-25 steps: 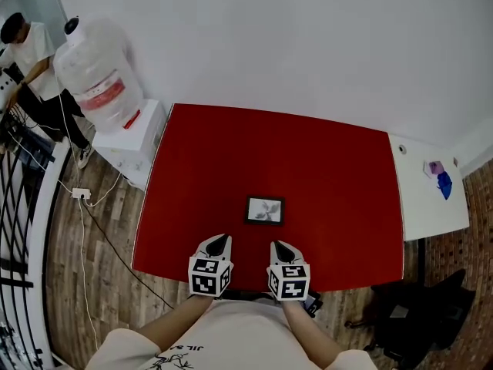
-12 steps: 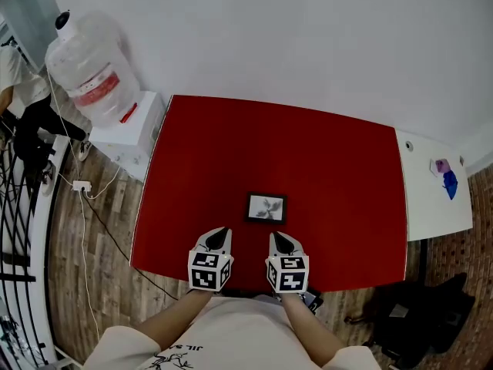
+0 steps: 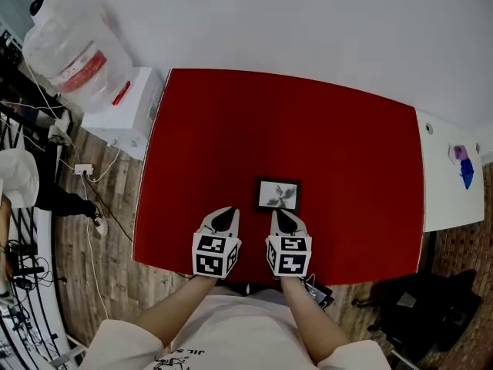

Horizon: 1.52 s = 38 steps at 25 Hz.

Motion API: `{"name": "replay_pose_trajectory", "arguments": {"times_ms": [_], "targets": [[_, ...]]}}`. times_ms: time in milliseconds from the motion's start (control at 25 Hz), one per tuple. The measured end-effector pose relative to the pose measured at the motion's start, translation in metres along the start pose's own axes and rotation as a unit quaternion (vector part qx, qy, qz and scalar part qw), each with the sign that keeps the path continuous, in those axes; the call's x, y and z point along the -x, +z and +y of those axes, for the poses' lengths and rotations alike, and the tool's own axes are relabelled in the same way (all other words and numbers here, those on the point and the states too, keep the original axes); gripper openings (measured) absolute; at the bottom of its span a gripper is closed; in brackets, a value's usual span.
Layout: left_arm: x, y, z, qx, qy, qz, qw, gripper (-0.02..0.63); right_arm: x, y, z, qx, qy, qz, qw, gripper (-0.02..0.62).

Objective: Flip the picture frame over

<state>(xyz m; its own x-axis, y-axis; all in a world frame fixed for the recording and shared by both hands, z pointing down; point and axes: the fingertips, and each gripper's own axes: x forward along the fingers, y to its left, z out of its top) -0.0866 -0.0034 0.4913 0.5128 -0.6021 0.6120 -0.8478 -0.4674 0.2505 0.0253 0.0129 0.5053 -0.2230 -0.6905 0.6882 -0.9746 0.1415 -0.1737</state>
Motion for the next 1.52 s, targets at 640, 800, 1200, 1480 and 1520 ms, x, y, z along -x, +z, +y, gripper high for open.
{"name": "replay_pose_trajectory", "arguments": {"times_ms": [640, 800, 1200, 1480, 1520], "targets": [[-0.021, -0.025, 0.049, 0.039, 0.014, 0.028, 0.9987, 0.006, -0.097, -0.017, 0.017, -0.032, -0.047, 0.049, 0.997, 0.074], [-0.022, -0.025, 0.051, 0.046, 0.011, 0.026, 0.9985, 0.005, -0.111, -0.024, 0.015, -0.040, -0.058, 0.070, 0.995, 0.074], [-0.025, -0.032, 0.062, 0.060, 0.013, 0.032, 0.9976, 0.005, -0.133, -0.037, 0.018, -0.043, -0.074, 0.106, 0.991, 0.074], [-0.028, -0.034, 0.068, 0.067, 0.016, 0.036, 0.9970, 0.006, -0.135, -0.037, 0.014, -0.034, -0.092, 0.110, 0.989, 0.072], [-0.029, -0.034, 0.068, 0.067, 0.016, 0.036, 0.9970, 0.006, -0.135, -0.038, 0.014, -0.044, -0.093, 0.110, 0.989, 0.071]]}}
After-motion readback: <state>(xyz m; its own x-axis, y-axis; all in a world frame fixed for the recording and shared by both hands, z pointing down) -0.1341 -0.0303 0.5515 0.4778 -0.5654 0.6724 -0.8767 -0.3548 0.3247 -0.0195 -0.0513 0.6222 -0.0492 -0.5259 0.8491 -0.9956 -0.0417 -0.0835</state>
